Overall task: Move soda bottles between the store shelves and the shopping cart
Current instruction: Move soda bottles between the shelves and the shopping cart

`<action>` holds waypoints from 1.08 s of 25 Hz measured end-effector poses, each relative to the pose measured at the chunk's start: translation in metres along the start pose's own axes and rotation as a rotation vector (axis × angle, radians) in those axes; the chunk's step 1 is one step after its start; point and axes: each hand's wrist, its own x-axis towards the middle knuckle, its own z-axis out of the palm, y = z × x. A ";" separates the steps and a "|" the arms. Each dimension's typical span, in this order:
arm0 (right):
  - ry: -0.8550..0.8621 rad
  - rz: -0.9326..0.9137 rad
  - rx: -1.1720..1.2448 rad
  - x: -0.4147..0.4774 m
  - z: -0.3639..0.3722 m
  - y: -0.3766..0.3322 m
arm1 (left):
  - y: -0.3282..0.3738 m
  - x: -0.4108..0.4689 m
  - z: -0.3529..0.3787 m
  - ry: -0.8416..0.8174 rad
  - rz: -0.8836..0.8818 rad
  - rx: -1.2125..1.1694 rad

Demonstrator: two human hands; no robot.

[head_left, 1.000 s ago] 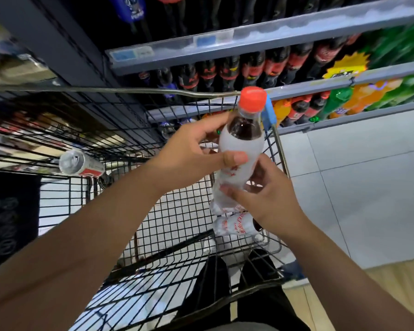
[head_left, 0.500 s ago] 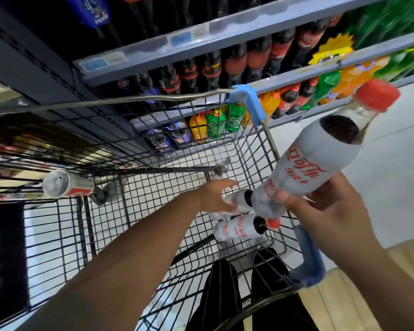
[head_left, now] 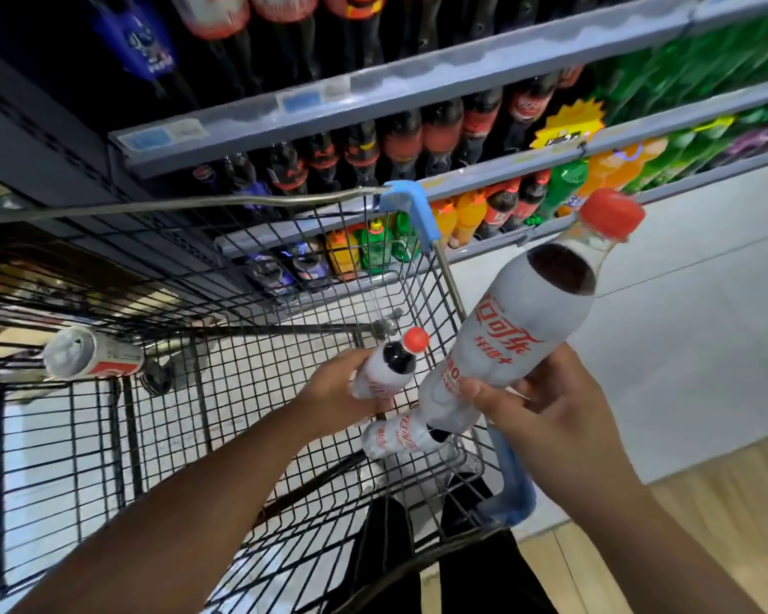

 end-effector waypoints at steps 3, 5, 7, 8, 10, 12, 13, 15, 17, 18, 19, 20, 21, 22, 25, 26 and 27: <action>0.019 -0.018 0.044 -0.004 -0.007 -0.016 | 0.043 -0.039 -0.033 0.172 0.088 -0.055; 0.033 -0.064 0.052 -0.004 -0.018 -0.034 | 0.090 -0.060 -0.055 0.276 0.153 -0.093; 0.040 -0.118 0.041 0.000 -0.032 -0.057 | 0.139 -0.070 -0.073 0.375 0.231 -0.121; 0.045 -0.151 0.032 0.003 -0.040 -0.070 | 0.164 -0.073 -0.079 0.419 0.261 -0.139; 0.048 -0.231 0.022 0.011 -0.061 -0.098 | 0.217 -0.073 -0.087 0.484 0.311 -0.189; 0.039 -0.301 0.022 0.021 -0.084 -0.129 | 0.270 -0.069 -0.088 0.538 0.367 -0.245; 0.032 -0.323 0.023 0.024 -0.097 -0.144 | 0.297 -0.068 -0.087 0.562 0.390 -0.277; 0.016 -0.359 0.045 0.032 -0.129 -0.175 | 0.356 -0.064 -0.080 0.574 0.427 -0.353; -0.022 -0.363 0.076 0.042 -0.166 -0.202 | 0.407 -0.058 -0.067 0.541 0.464 -0.429; -0.054 -0.356 0.096 0.047 -0.186 -0.214 | 0.431 -0.055 -0.058 0.526 0.476 -0.455; -0.091 -0.355 0.124 0.054 -0.210 -0.227 | 0.455 -0.050 -0.048 0.516 0.495 -0.473; -0.127 -0.349 0.152 0.060 -0.233 -0.237 | 0.475 -0.044 -0.038 0.506 0.509 -0.486; -0.151 -0.340 0.170 0.067 -0.254 -0.246 | 0.491 -0.036 -0.028 0.500 0.521 -0.494; -0.163 -0.332 0.180 0.074 -0.275 -0.255 | 0.508 -0.028 -0.018 0.494 0.532 -0.504; -0.130 -0.316 0.201 0.094 -0.330 -0.282 | 0.555 -0.005 0.006 0.482 0.559 -0.513; -0.113 -0.319 0.204 0.099 -0.345 -0.291 | 0.570 0.001 0.012 0.492 0.570 -0.498; -0.103 -0.330 0.197 0.103 -0.359 -0.302 | 0.586 0.007 0.016 0.494 0.583 -0.483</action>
